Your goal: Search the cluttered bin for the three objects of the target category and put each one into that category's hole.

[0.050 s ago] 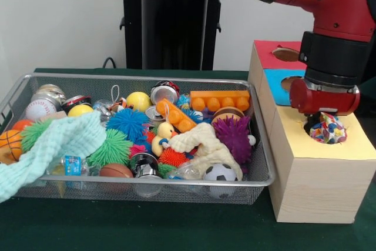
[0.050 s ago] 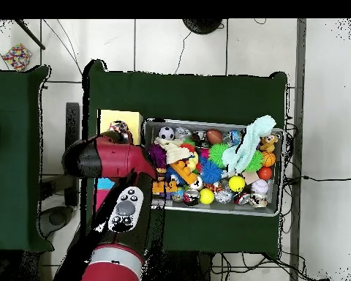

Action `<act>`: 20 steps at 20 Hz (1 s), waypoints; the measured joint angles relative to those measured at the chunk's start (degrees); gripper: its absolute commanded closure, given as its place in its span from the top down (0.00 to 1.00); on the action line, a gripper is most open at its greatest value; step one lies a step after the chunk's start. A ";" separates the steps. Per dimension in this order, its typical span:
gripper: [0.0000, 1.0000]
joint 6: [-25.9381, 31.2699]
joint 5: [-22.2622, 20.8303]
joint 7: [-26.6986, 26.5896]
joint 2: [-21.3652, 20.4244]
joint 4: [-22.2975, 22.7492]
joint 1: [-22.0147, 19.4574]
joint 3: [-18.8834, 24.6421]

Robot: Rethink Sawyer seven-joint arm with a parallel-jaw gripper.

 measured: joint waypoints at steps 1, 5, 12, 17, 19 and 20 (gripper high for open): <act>1.00 0.23 0.00 0.00 0.04 -0.13 0.01 -0.08; 1.00 2.14 -0.01 -0.01 0.28 -1.16 0.05 -0.56; 1.00 9.33 -0.02 0.00 1.79 -5.09 0.42 -1.90; 1.00 11.77 -0.06 0.00 2.31 -6.48 0.45 -2.25; 1.00 12.24 -0.07 0.00 2.38 -6.71 0.45 -2.32; 1.00 12.67 -0.07 0.00 2.44 -6.94 0.46 -2.41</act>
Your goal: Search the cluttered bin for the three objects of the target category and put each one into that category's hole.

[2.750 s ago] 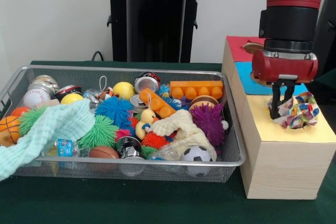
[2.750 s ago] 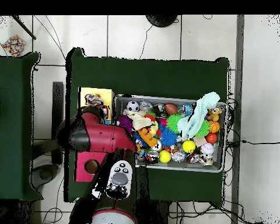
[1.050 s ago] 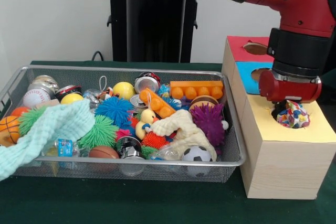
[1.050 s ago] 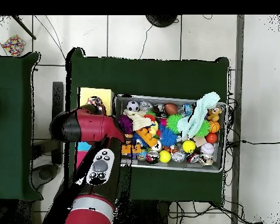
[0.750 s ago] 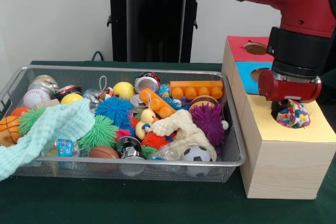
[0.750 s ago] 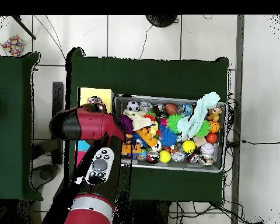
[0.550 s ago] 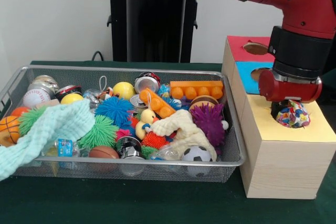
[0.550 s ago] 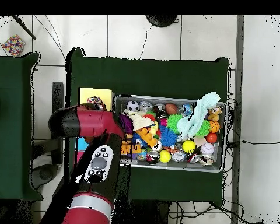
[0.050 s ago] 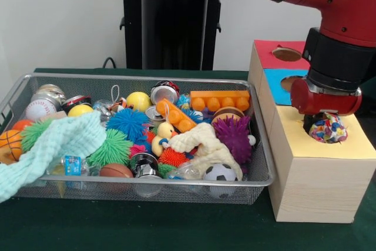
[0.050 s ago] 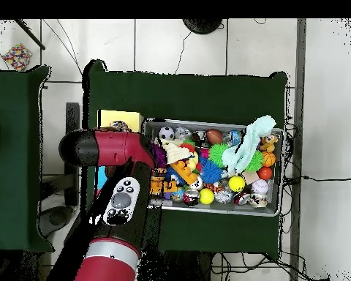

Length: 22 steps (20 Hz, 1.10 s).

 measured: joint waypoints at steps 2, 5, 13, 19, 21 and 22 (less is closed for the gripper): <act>1.00 1.07 -0.01 0.00 0.16 -0.57 0.04 -0.22; 1.00 2.53 -0.04 0.00 0.37 -1.35 0.13 -0.53; 1.00 7.20 -0.06 0.00 0.50 -3.44 0.33 -1.24; 1.00 8.15 -0.07 0.00 0.50 -3.85 0.34 -1.35; 1.00 8.17 -0.07 0.00 0.51 -3.87 0.34 -1.37; 1.00 8.23 -0.07 0.00 0.51 -3.90 0.35 -1.39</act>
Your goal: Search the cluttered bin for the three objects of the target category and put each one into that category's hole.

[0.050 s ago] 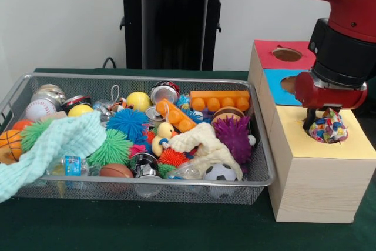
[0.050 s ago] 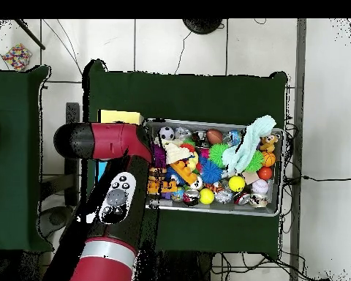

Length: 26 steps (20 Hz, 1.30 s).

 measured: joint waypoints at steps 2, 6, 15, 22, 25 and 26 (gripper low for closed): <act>1.00 0.18 0.00 0.00 0.01 -0.09 0.04 -0.07; 1.00 1.75 0.00 0.00 0.01 -0.82 0.44 -0.77; 1.00 6.49 -0.02 0.00 -0.41 -2.77 2.33 -3.75; 1.00 10.02 -0.09 0.00 -1.59 -2.73 2.69 -5.63; 1.00 11.04 -0.09 0.00 -1.87 -2.70 2.70 -5.82; 1.00 11.34 -0.09 0.00 -1.90 -2.70 2.70 -5.92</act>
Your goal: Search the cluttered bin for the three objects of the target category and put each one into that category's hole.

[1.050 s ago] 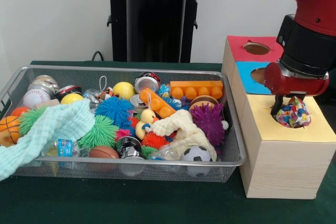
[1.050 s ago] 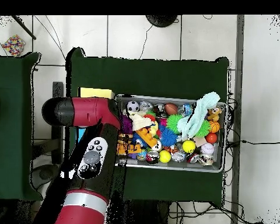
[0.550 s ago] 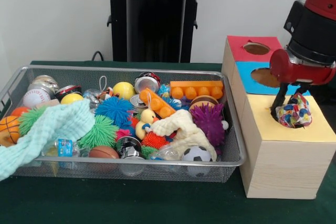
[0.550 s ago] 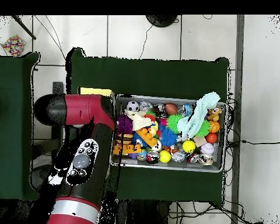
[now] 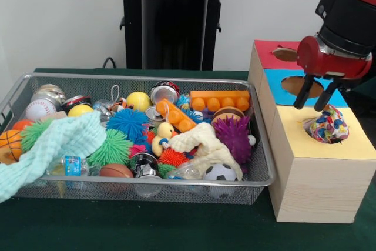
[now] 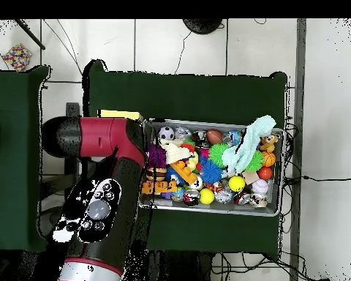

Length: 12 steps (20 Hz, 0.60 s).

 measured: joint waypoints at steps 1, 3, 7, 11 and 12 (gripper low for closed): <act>1.00 0.22 0.00 0.00 -0.01 0.01 -0.01 -0.10; 1.00 0.46 0.00 0.00 -0.01 0.13 -0.01 -0.26; 1.00 0.57 0.00 0.00 -0.20 0.47 -0.01 -0.38; 1.00 0.78 -0.01 0.00 -1.42 1.63 -0.01 -0.71; 1.00 0.79 -0.02 0.00 -1.77 1.91 -0.01 -0.72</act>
